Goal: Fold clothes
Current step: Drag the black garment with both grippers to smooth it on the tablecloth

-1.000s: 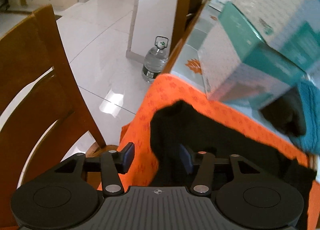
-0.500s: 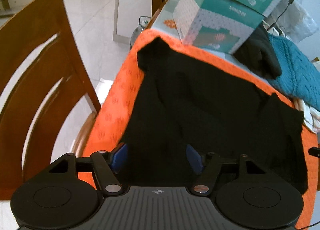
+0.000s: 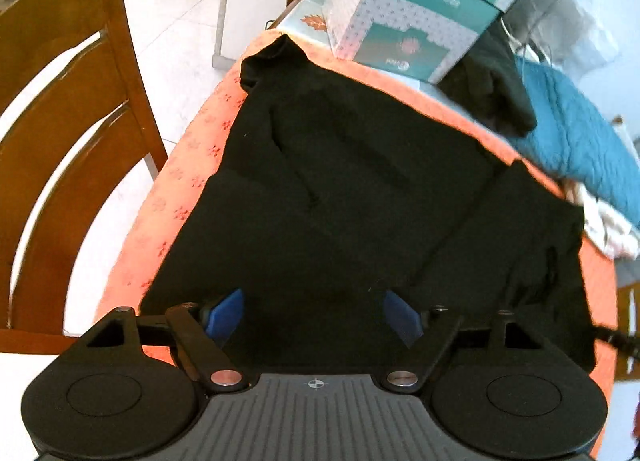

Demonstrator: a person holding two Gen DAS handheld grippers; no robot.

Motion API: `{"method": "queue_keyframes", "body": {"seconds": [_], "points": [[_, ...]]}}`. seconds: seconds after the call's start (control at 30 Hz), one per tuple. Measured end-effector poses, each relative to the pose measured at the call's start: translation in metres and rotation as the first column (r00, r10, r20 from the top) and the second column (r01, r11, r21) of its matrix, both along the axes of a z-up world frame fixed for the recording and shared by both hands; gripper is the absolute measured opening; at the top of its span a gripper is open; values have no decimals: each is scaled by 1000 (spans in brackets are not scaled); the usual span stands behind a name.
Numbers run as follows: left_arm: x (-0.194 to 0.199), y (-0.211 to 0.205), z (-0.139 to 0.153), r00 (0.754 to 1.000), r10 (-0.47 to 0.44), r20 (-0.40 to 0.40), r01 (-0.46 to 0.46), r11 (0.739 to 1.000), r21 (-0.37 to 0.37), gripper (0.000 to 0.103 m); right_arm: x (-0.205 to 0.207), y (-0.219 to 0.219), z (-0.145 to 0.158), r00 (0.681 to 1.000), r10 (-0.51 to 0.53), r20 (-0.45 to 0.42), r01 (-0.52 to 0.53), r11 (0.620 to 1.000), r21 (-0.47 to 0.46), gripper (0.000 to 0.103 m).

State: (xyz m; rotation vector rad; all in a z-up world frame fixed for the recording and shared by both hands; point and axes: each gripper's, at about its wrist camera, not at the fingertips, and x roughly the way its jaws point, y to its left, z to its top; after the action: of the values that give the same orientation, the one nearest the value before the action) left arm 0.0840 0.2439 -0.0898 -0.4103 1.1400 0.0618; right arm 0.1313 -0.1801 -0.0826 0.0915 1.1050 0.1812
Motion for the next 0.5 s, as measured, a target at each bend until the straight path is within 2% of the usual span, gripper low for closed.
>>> {"method": "queue_keyframes", "body": {"seconds": [0.1, 0.27, 0.43, 0.5], "points": [[13, 1, -2, 999, 48, -21, -48, 999, 0, 81, 7, 0, -1, 1000, -13, 15, 13, 1000, -1, 54], [38, 1, -12, 989, 131, -63, -129, 991, 28, 83, 33, 15, -5, 999, 41, 31, -40, 999, -33, 55], [55, -7, -22, 982, 170, -86, -159, 980, 118, 85, 58, 34, -16, 992, 128, 4, -127, 989, -69, 54], [58, -10, -26, 979, 177, -96, -161, 974, 157, 83, 67, 42, -21, 987, 161, -8, -162, 983, -82, 49]]}}
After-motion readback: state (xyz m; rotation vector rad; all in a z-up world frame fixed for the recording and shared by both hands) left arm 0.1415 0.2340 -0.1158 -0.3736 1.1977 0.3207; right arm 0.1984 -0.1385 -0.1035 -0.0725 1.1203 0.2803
